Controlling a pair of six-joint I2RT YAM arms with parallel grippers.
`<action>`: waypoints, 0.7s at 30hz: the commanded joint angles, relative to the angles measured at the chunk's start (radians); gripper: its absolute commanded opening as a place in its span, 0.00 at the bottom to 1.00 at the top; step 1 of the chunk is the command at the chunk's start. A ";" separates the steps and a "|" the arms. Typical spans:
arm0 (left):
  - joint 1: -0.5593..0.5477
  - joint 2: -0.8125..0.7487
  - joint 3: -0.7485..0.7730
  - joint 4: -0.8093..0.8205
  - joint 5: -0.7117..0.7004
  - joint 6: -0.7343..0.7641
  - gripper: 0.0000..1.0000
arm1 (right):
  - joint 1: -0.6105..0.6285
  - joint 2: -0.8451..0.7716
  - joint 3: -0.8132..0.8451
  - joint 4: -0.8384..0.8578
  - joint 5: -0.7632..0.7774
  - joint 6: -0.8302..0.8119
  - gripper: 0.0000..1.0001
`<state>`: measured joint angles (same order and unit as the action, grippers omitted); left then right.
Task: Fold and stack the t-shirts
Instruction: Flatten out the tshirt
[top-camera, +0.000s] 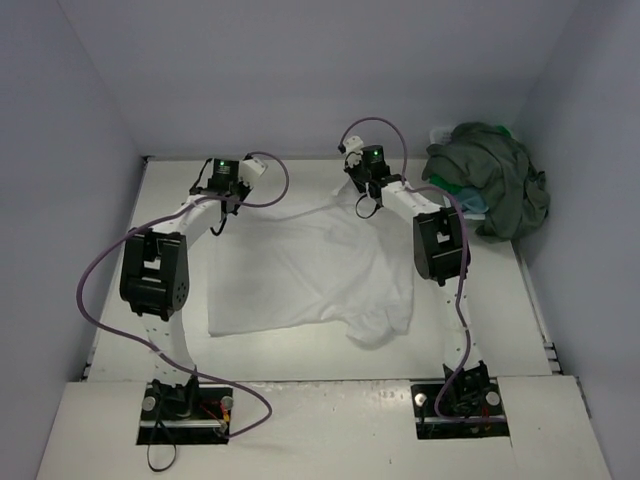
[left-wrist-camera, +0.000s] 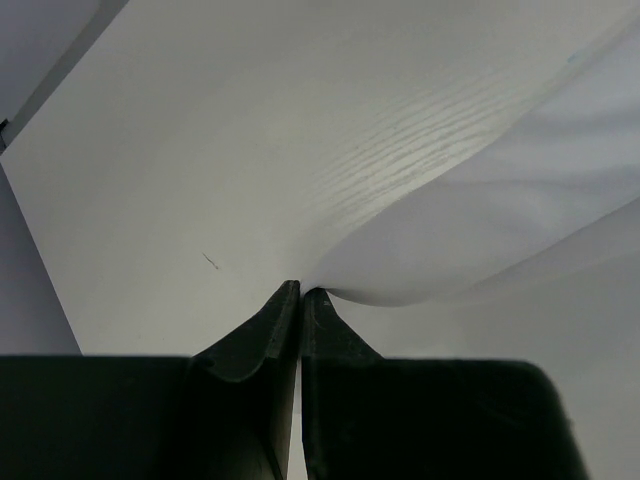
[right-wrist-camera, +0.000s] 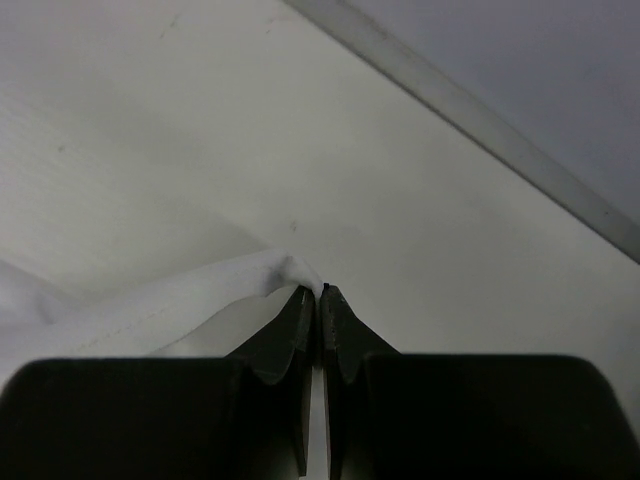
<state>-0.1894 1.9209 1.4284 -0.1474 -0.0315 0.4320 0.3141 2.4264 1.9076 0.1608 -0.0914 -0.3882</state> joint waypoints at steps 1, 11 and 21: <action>0.015 0.009 0.070 0.069 -0.024 -0.016 0.00 | -0.001 0.011 0.096 0.129 0.102 0.023 0.00; 0.015 0.101 0.141 0.115 -0.088 -0.035 0.00 | -0.003 0.155 0.310 0.187 0.249 0.041 0.00; 0.015 0.152 0.221 0.098 -0.160 -0.053 0.09 | 0.013 0.223 0.383 0.140 0.378 0.022 0.61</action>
<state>-0.1810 2.1067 1.5852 -0.0917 -0.1493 0.4053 0.3161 2.6896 2.2421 0.2508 0.1856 -0.3637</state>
